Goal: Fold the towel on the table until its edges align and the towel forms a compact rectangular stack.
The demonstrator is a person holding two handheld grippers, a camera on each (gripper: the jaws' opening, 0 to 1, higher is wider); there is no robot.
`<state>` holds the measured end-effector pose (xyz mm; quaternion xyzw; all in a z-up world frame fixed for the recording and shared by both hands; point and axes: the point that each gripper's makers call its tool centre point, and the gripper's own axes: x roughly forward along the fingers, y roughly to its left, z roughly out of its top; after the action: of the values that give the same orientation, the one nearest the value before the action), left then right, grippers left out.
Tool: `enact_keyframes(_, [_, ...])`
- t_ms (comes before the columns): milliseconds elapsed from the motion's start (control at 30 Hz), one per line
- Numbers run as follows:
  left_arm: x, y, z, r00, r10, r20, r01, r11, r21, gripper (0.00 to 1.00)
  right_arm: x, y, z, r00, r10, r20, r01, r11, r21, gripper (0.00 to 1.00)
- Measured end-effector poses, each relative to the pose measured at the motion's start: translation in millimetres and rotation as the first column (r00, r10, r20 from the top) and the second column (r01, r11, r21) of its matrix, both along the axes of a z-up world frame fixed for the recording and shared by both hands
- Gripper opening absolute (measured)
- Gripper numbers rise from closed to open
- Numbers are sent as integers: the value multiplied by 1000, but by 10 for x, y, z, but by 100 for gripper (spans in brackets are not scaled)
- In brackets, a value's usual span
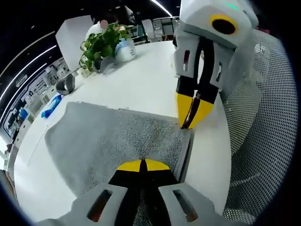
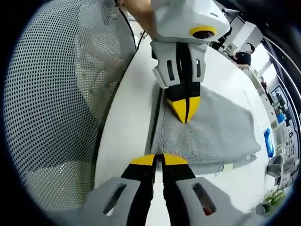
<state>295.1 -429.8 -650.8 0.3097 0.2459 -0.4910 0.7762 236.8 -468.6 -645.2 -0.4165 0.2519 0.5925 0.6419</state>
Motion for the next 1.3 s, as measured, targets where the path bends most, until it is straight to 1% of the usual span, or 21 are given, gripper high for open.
enact_keyframes(33, [0,0,0,1000,0,0,0,1000,-2,1,-50,50,20,999,-11,-39,12,999,34,16])
enact_keyframes(67, [1,0,1,1000,1,-1,-1,1000,-4,1,-45,46,9,1000,-14,-28,15,1000,25,26])
enact_keyframes(100, [2,0,1,1000,2,-2,-2,1000,-6,1,-31,28,-24,1000,3,6,-3,1000,-6,25])
enact_keyframes(133, [2,0,1,1000,3,-3,-3,1000,-7,1,36,-46,-66,997,34,76,-28,996,-85,16])
enact_keyframes(167, [2,1,0,1000,5,-3,-5,1000,-8,1,94,-85,-88,987,78,140,-59,989,-139,7])
enact_keyframes(200, [2,1,1,1000,6,-4,-6,1000,-10,1,68,-47,-107,988,82,131,-67,991,-119,10])
enact_keyframes(233, [1,1,0,1000,7,-4,-7,1000,-11,1,45,-26,-128,998,-13,68,18,997,-78,10])
enact_keyframes(267, [1,1,0,1000,8,-3,-8,1000,-11,1,58,-25,-127,998,-19,65,24,997,-76,10])
enact_keyframes(367, [1,2,0,1000,8,-3,-8,1000,-12,1,46,-28,-128,995,11,97,-3,996,-89,10])
enact_keyframes(467, [3,4,6,1000,17,-17,-17,1000,-13,1,49,-26,-134,993,-2,115,12,996,-88,7])
enact_keyframes(567, [-2,14,43,998,33,-50,-34,999,-18,2,52,-21,-117,994,-85,69,89,995,-51,4])
enact_keyframes(633, [-11,-10,121,998,31,-56,-34,998,-49,4,64,-9,-72,991,-129,24,129,991,-15,1])
enact_keyframes(667, [-11,-82,218,999,5,-32,-8,995,-100,6,91,-27,-42,987,-162,-6,162,987,-1,0])
enact_keyframes(767, [-10,-187,433,998,-39,43,46,986,-161,10,162,-42,67,982,-189,-14,189,981,32,0])
enact_keyframes(800, [-20,-219,483,997,-51,56,60,982,-179,12,183,-43,92,980,-198,-14,198,979,40,0])
enact_keyframes(833, [-44,-249,532,996,-65,61,75,978,-194,15,213,-41,145,977,-211,-16,211,976,57,0])
enact_keyframes(933, [-126,-304,592,993,-109,52,118,969,-218,17,273,-24,233,971,-238,-40,240,967,87,0])
enact_keyframes(1067, [-258,-351,522,985,-169,22,170,965,-198,20,348,-8,300,967,-251,-45,255,962,95,0])
enact_keyframes(1133, [-319,-368,431,981,-196,12,195,968,-160,20,351,22,340,966,-253,-52,257,960,106,0])
enact_keyframes(1200, [-297,-329,313,979,-201,38,203,976,-73,20,349,58,395,969,-243,-46,247,963,111,0])
enact_keyframes(1300, [-258,-314,267,979,-196,63,199,979,-40,16,339,100,456,976,-215,-17,216,971,106,0])
